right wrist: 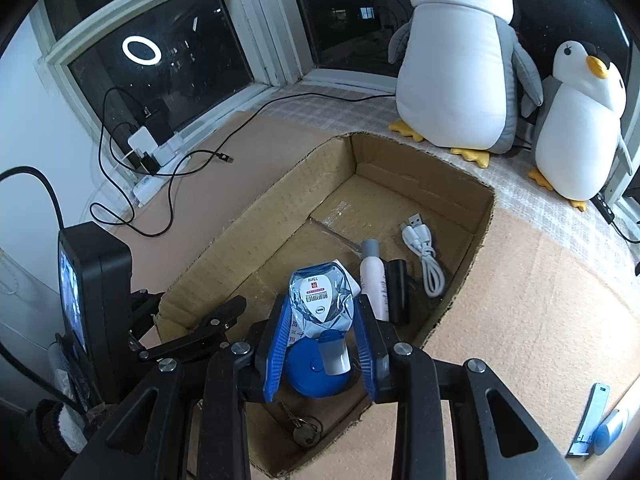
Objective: Organize rigid objects
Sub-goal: 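Carry the eye-drop bottle into the box and open the right gripper, then move the right gripper to the AQUA sunscreen tube and close on it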
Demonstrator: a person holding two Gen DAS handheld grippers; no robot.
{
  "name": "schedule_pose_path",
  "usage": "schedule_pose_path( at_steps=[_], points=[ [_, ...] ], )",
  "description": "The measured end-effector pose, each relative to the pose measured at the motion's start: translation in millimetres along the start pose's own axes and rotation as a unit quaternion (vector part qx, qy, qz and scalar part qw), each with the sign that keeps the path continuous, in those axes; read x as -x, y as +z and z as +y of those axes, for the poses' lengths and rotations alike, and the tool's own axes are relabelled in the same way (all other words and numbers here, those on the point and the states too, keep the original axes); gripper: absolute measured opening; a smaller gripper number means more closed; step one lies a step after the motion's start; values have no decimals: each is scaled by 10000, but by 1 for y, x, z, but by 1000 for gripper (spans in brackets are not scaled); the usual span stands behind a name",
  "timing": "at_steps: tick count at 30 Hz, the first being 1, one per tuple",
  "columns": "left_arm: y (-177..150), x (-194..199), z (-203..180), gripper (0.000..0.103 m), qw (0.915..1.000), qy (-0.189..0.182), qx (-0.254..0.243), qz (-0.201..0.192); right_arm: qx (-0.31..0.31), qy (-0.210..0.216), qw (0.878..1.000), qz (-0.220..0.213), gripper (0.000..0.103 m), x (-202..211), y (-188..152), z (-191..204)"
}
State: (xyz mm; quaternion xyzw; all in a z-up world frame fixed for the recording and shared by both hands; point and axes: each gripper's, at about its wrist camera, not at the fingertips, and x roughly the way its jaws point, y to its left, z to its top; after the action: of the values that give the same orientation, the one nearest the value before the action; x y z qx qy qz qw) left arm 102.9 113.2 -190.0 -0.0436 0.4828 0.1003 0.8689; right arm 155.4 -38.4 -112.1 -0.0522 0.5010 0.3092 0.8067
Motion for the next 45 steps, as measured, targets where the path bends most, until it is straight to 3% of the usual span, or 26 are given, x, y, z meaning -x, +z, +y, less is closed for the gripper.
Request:
schedule_pose_path(
  at_steps=[24, 35, 45],
  points=[
    [0, 0, 0, 37, 10000, -2, 1, 0, -76, -58, 9998, 189, 29, -18, -4, -5],
    [0, 0, 1, 37, 10000, -4, 2, -1, -149, -116, 9998, 5, 59, -7, -3, -9],
    [0, 0, 0, 37, 10000, -1, 0, -1, -568, -333, 9974, -281, 62, 27, -15, -41]
  ],
)
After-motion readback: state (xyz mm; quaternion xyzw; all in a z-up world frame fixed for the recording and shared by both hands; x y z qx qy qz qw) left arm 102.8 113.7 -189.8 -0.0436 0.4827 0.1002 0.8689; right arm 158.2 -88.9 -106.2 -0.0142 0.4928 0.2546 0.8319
